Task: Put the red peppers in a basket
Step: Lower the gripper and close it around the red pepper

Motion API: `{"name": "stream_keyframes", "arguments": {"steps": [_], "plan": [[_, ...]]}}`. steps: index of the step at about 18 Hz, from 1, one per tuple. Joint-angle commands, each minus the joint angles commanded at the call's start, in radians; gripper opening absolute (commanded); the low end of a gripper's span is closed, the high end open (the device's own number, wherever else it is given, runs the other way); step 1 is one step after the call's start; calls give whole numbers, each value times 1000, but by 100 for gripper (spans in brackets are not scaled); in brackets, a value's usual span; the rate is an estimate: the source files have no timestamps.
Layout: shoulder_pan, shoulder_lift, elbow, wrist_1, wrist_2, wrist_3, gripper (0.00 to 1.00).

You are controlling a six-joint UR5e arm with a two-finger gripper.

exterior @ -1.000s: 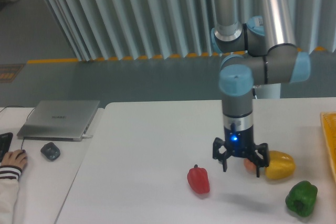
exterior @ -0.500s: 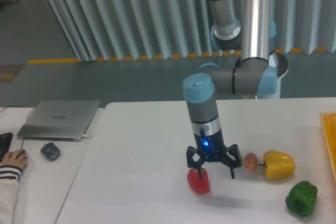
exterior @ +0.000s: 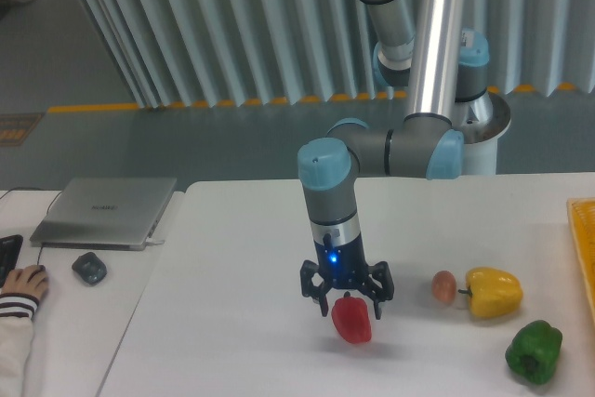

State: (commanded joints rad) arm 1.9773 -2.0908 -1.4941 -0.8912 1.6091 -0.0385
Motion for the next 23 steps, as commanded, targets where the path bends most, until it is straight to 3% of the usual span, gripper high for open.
{"name": "stream_keyframes", "arguments": {"steps": [16,17,18,19,23], "plan": [[17,-8,-32,-3,40,51,100],[17,-9,-32,-3,60,51,97],[15,-14,-34,-3,72,51,83],[15,-14,-34,-3,72,51,74],[17,-14,-34,-3,74,46,50]]}}
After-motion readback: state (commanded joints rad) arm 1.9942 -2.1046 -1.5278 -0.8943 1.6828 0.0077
